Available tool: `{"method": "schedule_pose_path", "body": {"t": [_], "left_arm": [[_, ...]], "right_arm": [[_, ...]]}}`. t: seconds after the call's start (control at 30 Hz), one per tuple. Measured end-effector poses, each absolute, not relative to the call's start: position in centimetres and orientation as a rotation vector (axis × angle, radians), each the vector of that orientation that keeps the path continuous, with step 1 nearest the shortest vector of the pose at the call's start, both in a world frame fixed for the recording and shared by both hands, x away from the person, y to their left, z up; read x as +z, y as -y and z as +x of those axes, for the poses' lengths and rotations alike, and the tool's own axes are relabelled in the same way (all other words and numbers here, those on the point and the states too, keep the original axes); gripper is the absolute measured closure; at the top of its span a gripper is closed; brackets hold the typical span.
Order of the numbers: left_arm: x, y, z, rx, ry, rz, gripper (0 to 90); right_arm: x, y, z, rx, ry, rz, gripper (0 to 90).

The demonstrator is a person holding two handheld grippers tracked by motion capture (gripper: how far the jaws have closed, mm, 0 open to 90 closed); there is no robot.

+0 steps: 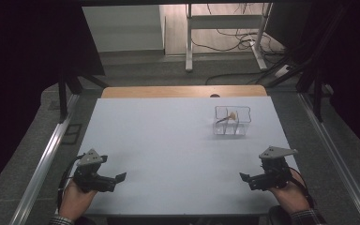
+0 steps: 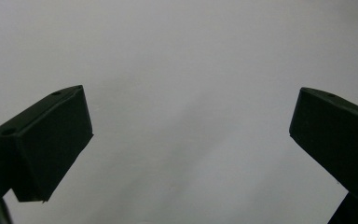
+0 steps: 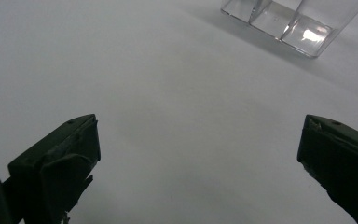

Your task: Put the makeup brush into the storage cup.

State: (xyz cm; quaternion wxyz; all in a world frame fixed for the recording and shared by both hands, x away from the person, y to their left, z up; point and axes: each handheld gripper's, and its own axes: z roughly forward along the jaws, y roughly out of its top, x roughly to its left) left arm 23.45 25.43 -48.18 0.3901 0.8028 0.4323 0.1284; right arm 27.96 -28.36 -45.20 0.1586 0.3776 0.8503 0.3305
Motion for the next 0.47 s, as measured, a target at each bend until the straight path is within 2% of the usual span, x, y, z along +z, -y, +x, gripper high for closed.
{"method": "schedule_pose_path", "body": {"t": [0.47], "left_arm": [[-48.2, -25.32, 23.51, 0.33, -1.109, 2.036, 0.0]], "right_arm": [[-45.53, 28.81, 27.72, 0.931, -2.443, 1.104, 0.0]]}}
